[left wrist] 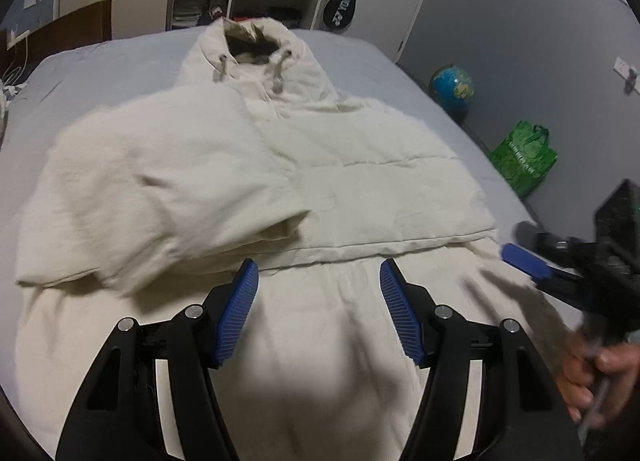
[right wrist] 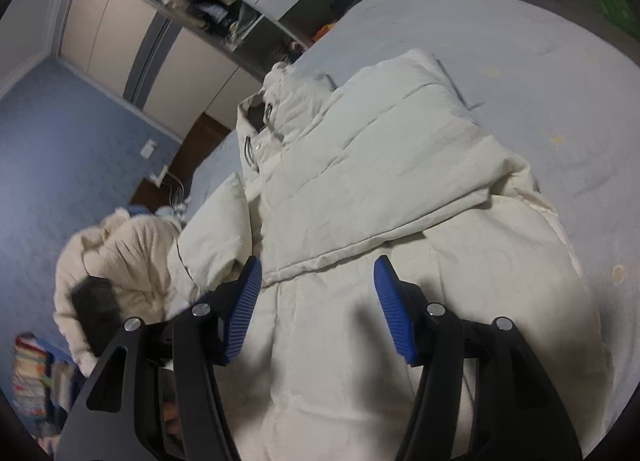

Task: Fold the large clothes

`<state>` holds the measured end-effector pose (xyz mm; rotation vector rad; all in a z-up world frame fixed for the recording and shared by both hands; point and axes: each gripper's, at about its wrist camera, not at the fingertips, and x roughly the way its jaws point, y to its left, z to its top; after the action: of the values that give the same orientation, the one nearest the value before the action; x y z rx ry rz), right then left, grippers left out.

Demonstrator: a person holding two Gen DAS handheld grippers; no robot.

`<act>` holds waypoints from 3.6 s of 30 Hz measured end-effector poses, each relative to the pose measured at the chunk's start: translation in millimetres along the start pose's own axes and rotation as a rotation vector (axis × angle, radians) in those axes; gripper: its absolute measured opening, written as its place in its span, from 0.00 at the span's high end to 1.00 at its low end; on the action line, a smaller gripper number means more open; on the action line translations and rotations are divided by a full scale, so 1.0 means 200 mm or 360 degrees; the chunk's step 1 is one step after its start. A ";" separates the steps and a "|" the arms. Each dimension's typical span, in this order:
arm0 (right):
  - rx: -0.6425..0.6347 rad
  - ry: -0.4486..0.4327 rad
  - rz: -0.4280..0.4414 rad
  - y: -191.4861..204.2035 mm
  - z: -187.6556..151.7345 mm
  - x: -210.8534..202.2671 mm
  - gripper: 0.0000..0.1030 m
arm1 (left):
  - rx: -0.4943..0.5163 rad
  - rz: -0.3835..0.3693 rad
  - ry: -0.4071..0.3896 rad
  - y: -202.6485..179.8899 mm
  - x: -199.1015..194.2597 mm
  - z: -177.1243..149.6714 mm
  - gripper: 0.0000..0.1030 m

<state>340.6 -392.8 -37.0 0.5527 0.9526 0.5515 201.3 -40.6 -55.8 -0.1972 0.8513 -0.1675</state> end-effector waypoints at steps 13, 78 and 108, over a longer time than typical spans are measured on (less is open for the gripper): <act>-0.0902 0.0317 -0.0182 0.77 -0.20 0.39 0.45 | -0.0321 0.0308 -0.0240 0.61 -0.51 -0.01 0.29; -0.0281 0.0105 -0.0138 0.38 1.01 0.59 0.51 | -0.0305 0.0212 -0.0077 0.67 -0.04 0.27 0.30; -0.0287 0.0549 -0.0156 0.13 1.70 2.05 0.26 | -0.0131 0.0108 -0.0202 0.76 0.28 0.22 0.22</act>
<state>820.2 -171.2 -106.4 0.2502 1.2352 0.6489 281.2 99.0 -105.2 -0.2530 0.7380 -0.0556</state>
